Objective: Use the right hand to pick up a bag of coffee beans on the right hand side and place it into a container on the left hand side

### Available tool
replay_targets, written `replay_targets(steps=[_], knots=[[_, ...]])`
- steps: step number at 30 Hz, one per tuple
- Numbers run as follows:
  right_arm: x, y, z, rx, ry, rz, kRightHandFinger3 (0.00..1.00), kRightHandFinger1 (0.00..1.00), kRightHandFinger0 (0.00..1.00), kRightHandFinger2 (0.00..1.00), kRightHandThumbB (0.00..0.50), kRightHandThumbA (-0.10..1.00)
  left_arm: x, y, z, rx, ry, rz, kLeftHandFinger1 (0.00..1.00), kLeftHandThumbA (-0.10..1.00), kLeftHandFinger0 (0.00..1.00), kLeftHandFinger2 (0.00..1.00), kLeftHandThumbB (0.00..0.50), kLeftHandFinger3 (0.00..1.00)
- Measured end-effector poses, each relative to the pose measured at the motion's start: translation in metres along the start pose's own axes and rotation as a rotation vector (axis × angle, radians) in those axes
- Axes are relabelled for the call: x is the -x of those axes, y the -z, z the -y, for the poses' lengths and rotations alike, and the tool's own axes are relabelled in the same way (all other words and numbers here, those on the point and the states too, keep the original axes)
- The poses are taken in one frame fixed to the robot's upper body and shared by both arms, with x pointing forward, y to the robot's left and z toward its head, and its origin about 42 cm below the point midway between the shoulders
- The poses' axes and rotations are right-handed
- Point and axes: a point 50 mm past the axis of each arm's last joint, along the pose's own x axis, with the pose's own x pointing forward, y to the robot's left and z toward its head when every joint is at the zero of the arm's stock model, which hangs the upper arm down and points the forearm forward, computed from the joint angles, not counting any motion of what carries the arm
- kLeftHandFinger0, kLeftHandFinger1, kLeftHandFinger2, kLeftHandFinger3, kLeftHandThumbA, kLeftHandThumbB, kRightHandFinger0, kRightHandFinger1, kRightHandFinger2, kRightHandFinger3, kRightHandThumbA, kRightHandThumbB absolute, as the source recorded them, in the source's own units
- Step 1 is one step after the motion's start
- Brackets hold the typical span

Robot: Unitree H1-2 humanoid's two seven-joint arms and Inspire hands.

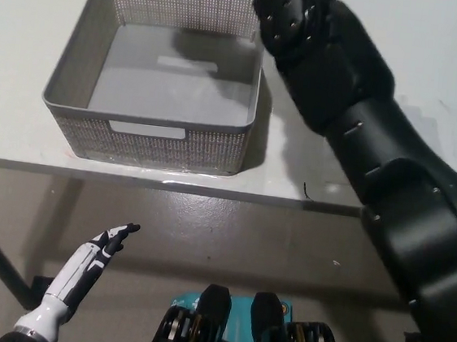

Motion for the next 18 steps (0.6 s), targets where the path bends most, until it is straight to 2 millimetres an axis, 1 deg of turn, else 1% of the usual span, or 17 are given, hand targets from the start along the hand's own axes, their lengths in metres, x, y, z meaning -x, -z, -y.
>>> replay_targets(steps=[1, 2, 3, 4, 5, 6, 7, 8, 9, 10, 11, 12, 14, 16, 17, 18], knots=[[0.001, 0.002, -0.003, 0.004, -0.006, -0.006, 0.88, 0.31, 0.00, 0.78, 0.213, -0.10, 0.000, 0.000, 0.000, 0.000, 0.000, 0.001, 1.00, 1.00, 1.00, 1.00, 0.197, 1.00], [0.001, 0.003, -0.004, 0.010, -0.008, -0.011, 0.89, 0.33, 0.00, 0.82, 0.201, -0.10, -0.001, 0.000, 0.000, -0.001, 0.001, 0.001, 1.00, 1.00, 1.00, 1.00, 0.206, 1.00], [0.002, 0.005, -0.005, 0.017, -0.011, -0.016, 0.90, 0.34, 0.00, 0.83, 0.203, -0.10, -0.001, -0.001, -0.001, -0.001, 0.001, 0.002, 1.00, 1.00, 1.00, 1.00, 0.206, 1.00], [0.003, 0.006, -0.006, 0.021, -0.013, -0.022, 0.89, 0.37, 0.00, 0.83, 0.207, -0.10, -0.001, -0.001, -0.001, -0.001, 0.001, 0.002, 1.00, 1.00, 1.00, 1.00, 0.210, 1.00], [0.003, 0.008, -0.007, 0.024, -0.014, -0.028, 0.92, 0.43, 0.12, 0.81, 0.212, -0.09, -0.002, -0.001, -0.001, -0.001, 0.002, 0.003, 1.00, 1.00, 1.00, 1.00, 0.214, 1.00], [0.004, 0.009, -0.007, 0.025, -0.015, -0.032, 1.00, 0.79, 0.45, 1.00, 0.243, 0.26, -0.002, -0.002, -0.001, 0.000, 0.003, 0.003, 1.00, 1.00, 1.00, 1.00, 0.205, 1.00], [0.004, 0.011, -0.008, 0.027, -0.022, -0.042, 1.00, 1.00, 0.86, 1.00, 0.343, 0.59, -0.003, -0.002, -0.001, 0.000, 0.006, 0.005, 1.00, 1.00, 1.00, 1.00, 0.209, 1.00], [0.004, 0.013, -0.007, 0.030, -0.034, -0.052, 1.00, 1.00, 1.00, 1.00, 0.415, 0.71, -0.004, -0.003, -0.001, 0.001, 0.008, 0.007, 1.00, 1.00, 1.00, 1.00, 0.212, 1.00], [0.004, 0.015, -0.007, 0.034, -0.049, -0.064, 1.00, 1.00, 1.00, 1.00, 0.423, 0.73, -0.004, -0.003, -0.001, 0.001, 0.011, 0.009, 1.00, 1.00, 1.00, 1.00, 0.212, 1.00], [0.004, 0.016, -0.006, 0.035, -0.061, -0.072, 1.00, 1.00, 1.00, 1.00, 0.452, 0.84, -0.005, -0.004, -0.001, 0.001, 0.012, 0.010, 1.00, 1.00, 1.00, 1.00, 0.229, 1.00], [0.004, 0.018, -0.003, 0.038, -0.073, -0.079, 1.00, 1.00, 1.00, 1.00, 0.462, 0.87, -0.006, -0.005, -0.002, 0.001, 0.014, 0.013, 1.00, 1.00, 1.00, 1.00, 0.230, 1.00], [0.003, 0.019, 0.001, 0.040, -0.087, -0.084, 1.00, 1.00, 1.00, 1.00, 0.457, 0.89, -0.007, -0.005, -0.002, 0.000, 0.015, 0.015, 1.00, 1.00, 1.00, 1.00, 0.236, 1.00], [0.002, 0.021, 0.007, 0.042, -0.111, -0.093, 1.00, 1.00, 1.00, 1.00, 0.479, 0.94, -0.009, -0.007, -0.002, -0.001, 0.017, 0.018, 1.00, 1.00, 1.00, 1.00, 0.243, 1.00], [0.001, 0.023, 0.013, 0.043, -0.130, -0.099, 1.00, 1.00, 1.00, 1.00, 0.489, 0.99, -0.010, -0.008, -0.003, -0.004, 0.021, 0.021, 1.00, 1.00, 1.00, 1.00, 0.246, 1.00], [0.001, 0.025, 0.018, 0.049, -0.142, -0.103, 1.00, 1.00, 1.00, 1.00, 0.488, 1.00, -0.011, -0.008, -0.003, -0.007, 0.024, 0.023, 1.00, 1.00, 1.00, 1.00, 0.251, 1.00], [0.001, 0.027, 0.023, 0.057, -0.148, -0.107, 1.00, 1.00, 1.00, 1.00, 0.485, 1.00, -0.012, -0.009, -0.004, -0.010, 0.026, 0.025, 1.00, 1.00, 1.00, 1.00, 0.243, 1.00]])
